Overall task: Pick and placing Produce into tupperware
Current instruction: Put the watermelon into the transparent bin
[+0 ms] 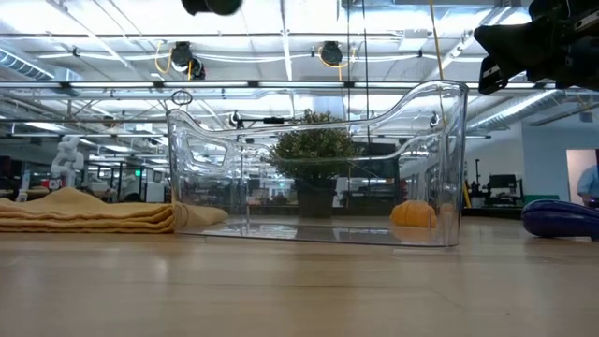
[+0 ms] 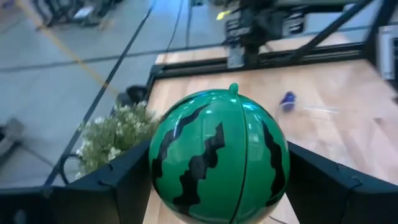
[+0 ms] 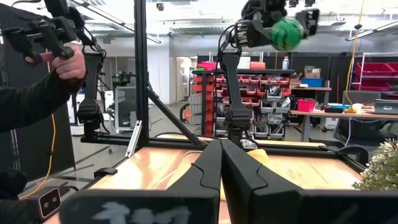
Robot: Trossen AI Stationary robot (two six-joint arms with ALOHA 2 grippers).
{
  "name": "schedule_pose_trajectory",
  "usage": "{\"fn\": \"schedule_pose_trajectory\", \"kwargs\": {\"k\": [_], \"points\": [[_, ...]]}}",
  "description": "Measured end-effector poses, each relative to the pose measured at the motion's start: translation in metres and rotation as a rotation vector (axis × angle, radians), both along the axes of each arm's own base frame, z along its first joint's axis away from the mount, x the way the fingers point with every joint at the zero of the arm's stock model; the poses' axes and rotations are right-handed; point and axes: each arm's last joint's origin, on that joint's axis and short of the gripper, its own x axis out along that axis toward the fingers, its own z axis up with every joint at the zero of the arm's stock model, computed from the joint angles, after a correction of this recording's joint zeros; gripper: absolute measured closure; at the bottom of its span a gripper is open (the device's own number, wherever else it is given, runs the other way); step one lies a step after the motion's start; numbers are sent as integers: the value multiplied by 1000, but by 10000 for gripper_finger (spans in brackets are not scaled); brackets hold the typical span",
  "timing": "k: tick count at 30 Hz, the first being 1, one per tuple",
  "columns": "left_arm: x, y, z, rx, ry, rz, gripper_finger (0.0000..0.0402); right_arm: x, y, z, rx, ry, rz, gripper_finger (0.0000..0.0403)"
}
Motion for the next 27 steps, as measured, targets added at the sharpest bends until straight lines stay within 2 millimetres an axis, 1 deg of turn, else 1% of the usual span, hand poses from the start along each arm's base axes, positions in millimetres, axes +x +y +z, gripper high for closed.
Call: {"fn": "schedule_pose_trajectory", "kwargs": {"k": [5, 13, 17, 23, 27], "points": [[-23, -6, 9, -3, -47, 13, 105, 0, -1, 0, 5, 0, -22, 403], [-50, -13, 5, -1, -90, 43, 105, 1, -1, 0, 9, 4, -45, 403], [-62, -19, -8, -24, -128, 38, 105, 1, -1, 0, 9, 5, -45, 403], [-70, -22, -37, -85, -257, 64, 105, 1, -1, 0, 10, 5, -44, 403], [-75, -25, -56, -118, -279, 56, 105, 1, -1, 0, 12, 5, -44, 403]]}}
